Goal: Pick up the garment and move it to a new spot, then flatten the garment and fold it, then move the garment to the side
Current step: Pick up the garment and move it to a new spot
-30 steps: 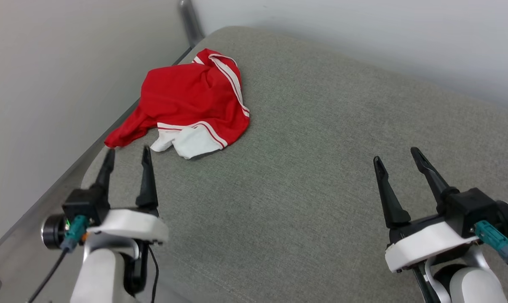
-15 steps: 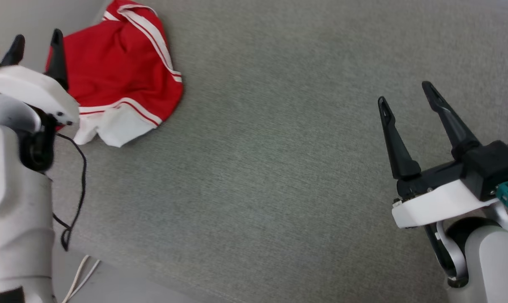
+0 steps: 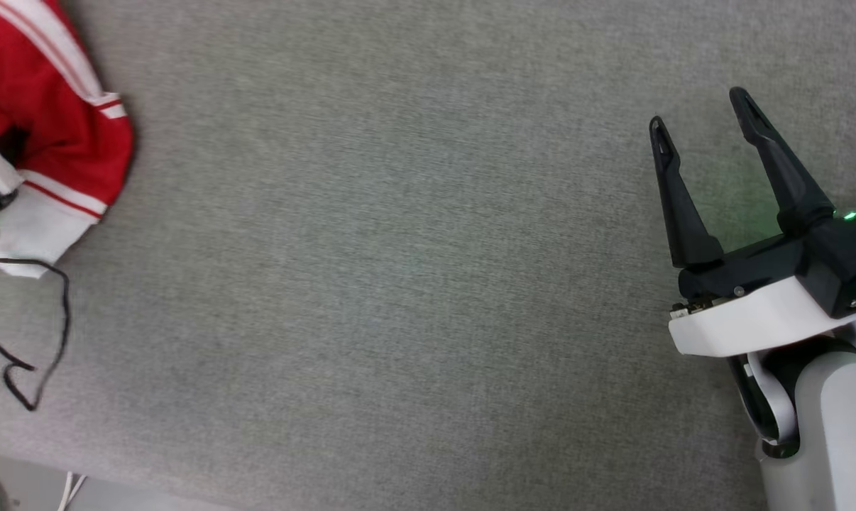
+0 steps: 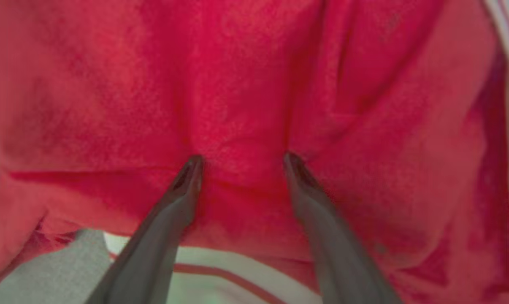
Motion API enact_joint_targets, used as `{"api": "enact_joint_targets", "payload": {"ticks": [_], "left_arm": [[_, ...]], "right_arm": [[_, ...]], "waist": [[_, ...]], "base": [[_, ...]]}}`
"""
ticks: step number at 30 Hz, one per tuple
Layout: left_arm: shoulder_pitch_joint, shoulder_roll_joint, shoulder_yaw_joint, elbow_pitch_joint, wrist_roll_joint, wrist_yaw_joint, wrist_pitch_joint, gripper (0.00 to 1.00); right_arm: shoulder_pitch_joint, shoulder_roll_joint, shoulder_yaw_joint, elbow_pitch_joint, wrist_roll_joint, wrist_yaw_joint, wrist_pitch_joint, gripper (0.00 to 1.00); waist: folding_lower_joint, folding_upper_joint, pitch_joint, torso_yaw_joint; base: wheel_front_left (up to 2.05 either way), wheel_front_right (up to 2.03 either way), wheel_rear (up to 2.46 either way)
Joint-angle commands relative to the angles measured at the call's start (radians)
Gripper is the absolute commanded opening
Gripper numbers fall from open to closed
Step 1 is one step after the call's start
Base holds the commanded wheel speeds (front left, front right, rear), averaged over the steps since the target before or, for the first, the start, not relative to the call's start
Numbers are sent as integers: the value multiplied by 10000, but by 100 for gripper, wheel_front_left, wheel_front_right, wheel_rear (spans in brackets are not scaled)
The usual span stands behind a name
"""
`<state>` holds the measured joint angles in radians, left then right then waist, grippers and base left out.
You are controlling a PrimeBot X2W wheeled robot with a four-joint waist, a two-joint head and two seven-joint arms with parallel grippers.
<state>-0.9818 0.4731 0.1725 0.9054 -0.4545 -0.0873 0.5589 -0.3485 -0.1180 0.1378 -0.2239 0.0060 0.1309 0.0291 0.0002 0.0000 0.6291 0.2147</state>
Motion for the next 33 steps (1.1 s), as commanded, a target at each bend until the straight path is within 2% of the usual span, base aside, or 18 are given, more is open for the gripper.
{"api": "enact_joint_targets", "payload": {"ticks": [1, 5, 7, 8, 9, 10, 17, 24, 27, 33], "left_arm": [[47, 48, -19, 307, -8, 80, 414, 100], [322, -230, -20, 1040, -238, 308, 1355, 100], [378, -230, -112, 1085, -168, 284, 1269, 100], [395, -236, -143, 1062, -126, 262, 1135, 87], [405, -252, -169, 1025, -117, 217, 992, 31], [388, -211, -188, 964, -99, 179, 764, 0], [-36, 499, -352, 644, 415, 102, -1889, 0], [-525, 725, -546, 765, 825, -13, -4775, 0], [-719, 736, -767, 705, 1033, -90, -5869, 0], [-920, 246, -1215, 510, 1329, -155, -7375, 0]], "right_arm": [[-182, 12, 4, -45, -23, -3, -47, 100], [-158, 36, -74, -17, 30, -3, -87, 100], [-146, 41, -108, 21, 50, -3, -95, 100], [-147, 45, -120, 39, 52, -3, -94, 100], [-147, 52, -129, 57, 51, -3, -87, 100], [-147, 51, -128, 71, 41, -3, -87, 100], [-7, 122, -59, 361, 141, -3, -219, 100], [476, 380, -183, 776, 336, -3, -525, 100], [754, 491, -305, 900, 421, -3, -651, 100], [1289, 649, -536, 1158, 601, -3, -837, 100]], "waist": [[-2, 0, 266, -251], [-2, 0, 343, -295], [-2, 0, 333, -292], [-2, 0, 310, -279], [-2, 0, 274, -261], [-2, 0, 223, -237], [-2, 0, -594, -118], [-2, 0, -1964, -73], [-2, 0, -2547, -122], [-2, 0, -3680, -415]], "base": [[0, 0, 0], [0, 0, 0], [0, 0, 0], [0, 0, 0], [0, 0, 0], [0, 0, 0], [0, 0, 0], [0, 0, 0], [0, 0, 0], [0, 0, 0]]}}
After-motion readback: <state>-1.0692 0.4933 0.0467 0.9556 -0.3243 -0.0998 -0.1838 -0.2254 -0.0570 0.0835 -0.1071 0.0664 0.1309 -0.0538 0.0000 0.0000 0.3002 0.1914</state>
